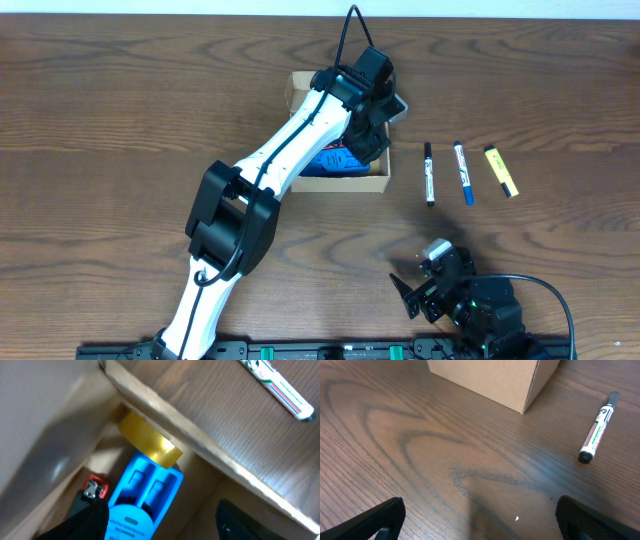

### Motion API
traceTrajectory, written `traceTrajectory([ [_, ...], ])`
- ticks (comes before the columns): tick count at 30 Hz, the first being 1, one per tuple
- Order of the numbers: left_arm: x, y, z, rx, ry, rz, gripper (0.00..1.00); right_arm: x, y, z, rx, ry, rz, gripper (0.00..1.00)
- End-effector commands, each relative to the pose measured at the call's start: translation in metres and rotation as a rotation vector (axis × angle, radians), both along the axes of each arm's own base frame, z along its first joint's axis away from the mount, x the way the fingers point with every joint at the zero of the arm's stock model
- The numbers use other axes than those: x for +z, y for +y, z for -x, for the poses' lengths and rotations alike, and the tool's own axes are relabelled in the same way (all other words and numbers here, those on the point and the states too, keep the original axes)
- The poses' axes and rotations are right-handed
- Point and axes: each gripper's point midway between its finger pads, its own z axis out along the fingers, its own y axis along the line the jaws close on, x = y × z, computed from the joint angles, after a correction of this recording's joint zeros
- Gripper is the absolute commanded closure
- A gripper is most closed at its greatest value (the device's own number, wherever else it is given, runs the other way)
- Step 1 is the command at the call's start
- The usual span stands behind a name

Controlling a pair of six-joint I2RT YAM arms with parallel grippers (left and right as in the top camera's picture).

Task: Pack container
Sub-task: 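Lower the tape roll into the box with the left gripper, then open the left gripper and withdraw the left arm to the left side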

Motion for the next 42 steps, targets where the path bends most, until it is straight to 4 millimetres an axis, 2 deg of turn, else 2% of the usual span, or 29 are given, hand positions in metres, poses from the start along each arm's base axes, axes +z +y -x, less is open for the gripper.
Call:
traceTrajectory([
  [1, 0.026, 0.005, -0.002, -0.008, -0.052, 0.008, 0.32, -0.003, 0.001, 0.001, 0.016, -0.003, 0.012, 0.01],
  [10, 0.103, 0.056, -0.016, 0.069, -0.254, -0.082, 0.33, -0.003, 0.001, 0.001, 0.016, -0.003, 0.012, 0.01],
  [14, 0.138, 0.089, -0.019, 0.134, -0.305, -0.075, 0.32, -0.003, 0.001, 0.001, 0.015, -0.003, 0.012, 0.01],
  [16, 0.154, 0.112, -0.019, 0.179, -0.310, -0.075, 0.33, -0.003, 0.001, 0.001, 0.016, -0.003, 0.012, 0.01],
  [21, 0.176, 0.171, -0.011, 0.291, -0.273, -0.074, 0.36, -0.003, 0.001, 0.001, 0.016, -0.003, 0.012, 0.01],
  [26, 0.196, 0.206, 0.002, 0.344, -0.215, 0.037, 0.39, -0.003, 0.001, 0.001, 0.016, -0.003, 0.012, 0.01],
  [30, 0.219, 0.224, 0.007, 0.377, -0.245, 0.111, 0.43, -0.003, 0.001, 0.001, 0.016, -0.003, 0.012, 0.01],
  [36, 0.252, 0.226, 0.024, 0.357, -0.304, 0.203, 0.42, -0.003, 0.001, 0.001, 0.016, -0.003, 0.012, 0.01],
  [42, 0.270, 0.230, 0.047, 0.342, -0.345, 0.197, 0.41, -0.003, 0.001, 0.001, 0.015, -0.003, 0.012, 0.01],
])
